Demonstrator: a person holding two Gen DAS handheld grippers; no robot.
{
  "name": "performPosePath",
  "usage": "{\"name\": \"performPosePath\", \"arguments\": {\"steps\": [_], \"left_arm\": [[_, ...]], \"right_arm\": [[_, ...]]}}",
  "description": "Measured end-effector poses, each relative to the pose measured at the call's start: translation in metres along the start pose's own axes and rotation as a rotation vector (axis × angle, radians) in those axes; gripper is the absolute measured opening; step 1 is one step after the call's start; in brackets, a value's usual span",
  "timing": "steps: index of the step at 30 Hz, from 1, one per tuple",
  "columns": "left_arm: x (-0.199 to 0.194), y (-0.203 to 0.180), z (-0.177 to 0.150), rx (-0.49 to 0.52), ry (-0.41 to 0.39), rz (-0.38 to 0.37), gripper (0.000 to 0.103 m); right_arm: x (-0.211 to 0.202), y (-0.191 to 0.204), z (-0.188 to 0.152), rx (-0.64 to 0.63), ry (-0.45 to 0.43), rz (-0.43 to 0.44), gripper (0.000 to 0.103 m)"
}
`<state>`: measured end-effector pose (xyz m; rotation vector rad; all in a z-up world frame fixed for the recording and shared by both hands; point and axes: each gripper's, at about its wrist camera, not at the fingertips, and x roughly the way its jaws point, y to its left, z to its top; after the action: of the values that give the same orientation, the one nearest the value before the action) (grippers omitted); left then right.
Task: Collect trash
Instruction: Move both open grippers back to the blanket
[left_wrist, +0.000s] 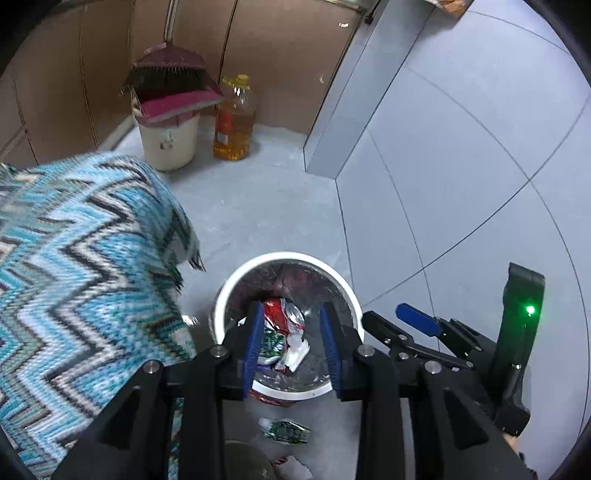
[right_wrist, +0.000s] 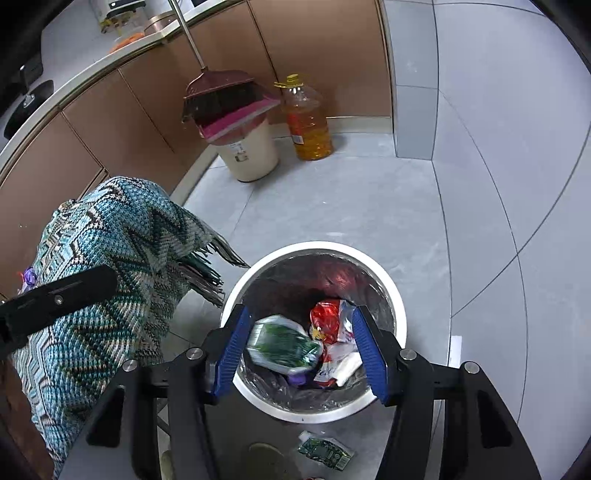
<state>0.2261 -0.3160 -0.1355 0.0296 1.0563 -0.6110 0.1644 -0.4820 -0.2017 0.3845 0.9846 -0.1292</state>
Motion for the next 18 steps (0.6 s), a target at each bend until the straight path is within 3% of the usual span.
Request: {"name": "performPosePath", "arguments": {"steps": [8, 15, 18], "left_arm": [[-0.076, 0.005, -0.027, 0.059, -0.153, 0.109, 0.03], [-0.147, 0.01, -0.066, 0.096, -0.268, 0.213, 0.03], [-0.175, 0.019, -0.08, 0.088, -0.315, 0.253, 0.041]], "right_arm": [[-0.044, 0.015, -0.009, -0.025, -0.076, -0.006, 0.057], [-0.101, 0.065, -0.026, -0.118, -0.151, 0.015, 0.059], [-0.126, 0.089, -0.037, -0.16, -0.185, 0.05, 0.063]]}}
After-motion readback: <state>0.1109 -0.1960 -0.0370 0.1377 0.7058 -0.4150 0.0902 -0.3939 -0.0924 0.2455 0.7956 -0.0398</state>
